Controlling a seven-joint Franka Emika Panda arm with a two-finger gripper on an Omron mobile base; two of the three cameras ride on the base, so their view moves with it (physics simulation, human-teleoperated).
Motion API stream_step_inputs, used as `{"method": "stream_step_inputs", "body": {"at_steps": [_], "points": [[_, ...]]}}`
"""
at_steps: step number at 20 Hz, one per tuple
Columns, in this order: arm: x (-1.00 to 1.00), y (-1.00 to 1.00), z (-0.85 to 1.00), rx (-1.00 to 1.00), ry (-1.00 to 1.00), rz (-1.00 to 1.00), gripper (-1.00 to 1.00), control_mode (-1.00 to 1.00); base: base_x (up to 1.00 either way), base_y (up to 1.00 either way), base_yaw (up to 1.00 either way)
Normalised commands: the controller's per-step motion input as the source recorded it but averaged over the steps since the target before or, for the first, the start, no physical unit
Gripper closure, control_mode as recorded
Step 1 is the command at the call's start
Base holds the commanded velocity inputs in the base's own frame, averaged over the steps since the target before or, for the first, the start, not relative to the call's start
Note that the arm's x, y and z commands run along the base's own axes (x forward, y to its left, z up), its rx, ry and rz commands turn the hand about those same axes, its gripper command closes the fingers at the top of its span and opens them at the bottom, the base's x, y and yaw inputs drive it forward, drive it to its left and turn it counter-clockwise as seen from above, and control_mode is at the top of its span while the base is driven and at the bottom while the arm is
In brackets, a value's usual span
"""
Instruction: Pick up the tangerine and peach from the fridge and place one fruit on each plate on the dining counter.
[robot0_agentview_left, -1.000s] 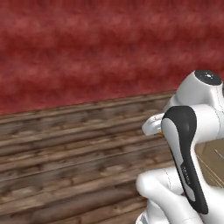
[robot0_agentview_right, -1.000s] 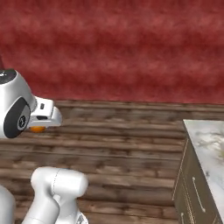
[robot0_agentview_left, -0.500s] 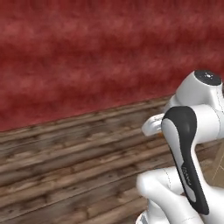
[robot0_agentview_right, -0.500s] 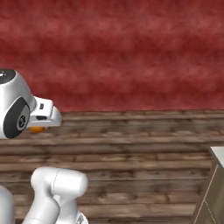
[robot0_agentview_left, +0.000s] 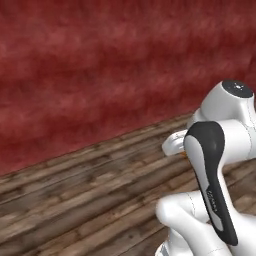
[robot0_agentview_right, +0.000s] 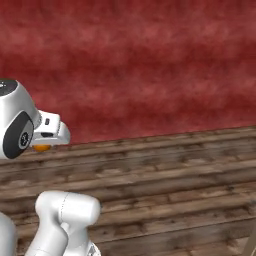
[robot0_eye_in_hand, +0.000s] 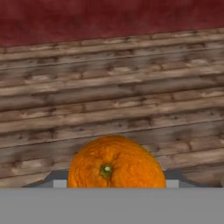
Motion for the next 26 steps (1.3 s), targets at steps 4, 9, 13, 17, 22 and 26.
{"method": "stream_step_inputs", "body": {"at_steps": [4,9,13,17,22,26], "points": [[0.00,0.00,0.00,0.00,0.00,0.00,1.00,1.00,0.81,0.08,-0.63],[0.00,0.00,0.00,0.00,0.00,0.00,1.00,1.00,0.76,0.03,-0.65],[0.00,0.00,0.00,0.00,0.00,0.00,1.00,1.00,0.99,0.20,-0.57],[0.00,0.00,0.00,0.00,0.00,0.00,1.00,1.00,1.00,0.52,-0.48],[0.00,0.00,0.00,0.00,0.00,0.00,1.00,1.00,1.00,0.60,-0.44],[0.00,0.00,0.00,0.00,0.00,0.00,1.00,1.00,1.00,0.62,-0.41]]}}
